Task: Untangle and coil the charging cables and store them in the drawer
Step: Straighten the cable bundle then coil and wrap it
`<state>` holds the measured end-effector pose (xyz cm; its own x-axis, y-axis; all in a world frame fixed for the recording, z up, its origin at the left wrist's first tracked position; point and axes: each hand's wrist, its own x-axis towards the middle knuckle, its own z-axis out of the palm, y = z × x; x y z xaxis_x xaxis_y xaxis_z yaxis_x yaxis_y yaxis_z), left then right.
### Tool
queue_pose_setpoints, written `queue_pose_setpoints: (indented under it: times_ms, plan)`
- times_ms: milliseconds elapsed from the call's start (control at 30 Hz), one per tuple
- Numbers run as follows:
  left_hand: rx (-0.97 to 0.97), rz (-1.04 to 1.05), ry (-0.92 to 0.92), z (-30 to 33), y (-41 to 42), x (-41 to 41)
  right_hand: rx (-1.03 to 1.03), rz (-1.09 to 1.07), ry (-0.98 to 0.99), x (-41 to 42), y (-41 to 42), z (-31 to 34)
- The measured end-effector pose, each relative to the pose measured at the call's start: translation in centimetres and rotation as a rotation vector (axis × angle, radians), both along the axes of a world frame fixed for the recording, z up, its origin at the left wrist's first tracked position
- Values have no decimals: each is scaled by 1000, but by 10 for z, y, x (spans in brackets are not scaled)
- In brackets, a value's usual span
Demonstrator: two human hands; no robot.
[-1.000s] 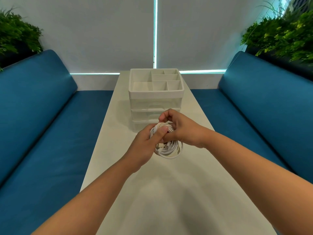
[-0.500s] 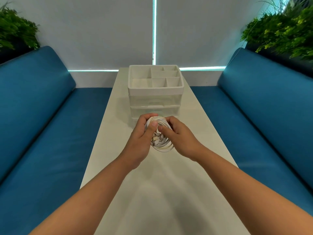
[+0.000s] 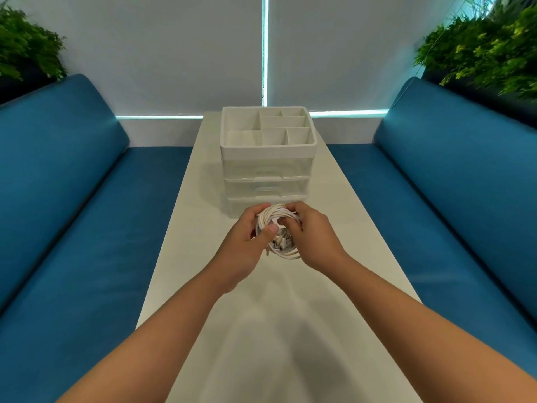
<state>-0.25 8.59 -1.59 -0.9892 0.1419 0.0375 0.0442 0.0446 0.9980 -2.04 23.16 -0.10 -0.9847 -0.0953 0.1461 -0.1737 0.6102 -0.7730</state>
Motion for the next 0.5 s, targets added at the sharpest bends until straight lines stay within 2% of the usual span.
queue_pose_setpoints:
  times_ms: [100, 233, 500]
  plan:
    - [13, 4, -40, -2, -2, -1, -112, 29, -49, -3, 2, 2]
    - [167, 84, -78, 1, 3, -2, -366, 149, -174, 4, -2, 5]
    - [241, 60, -92, 7, 6, 1, -408, 39, -49, 2, -5, -5]
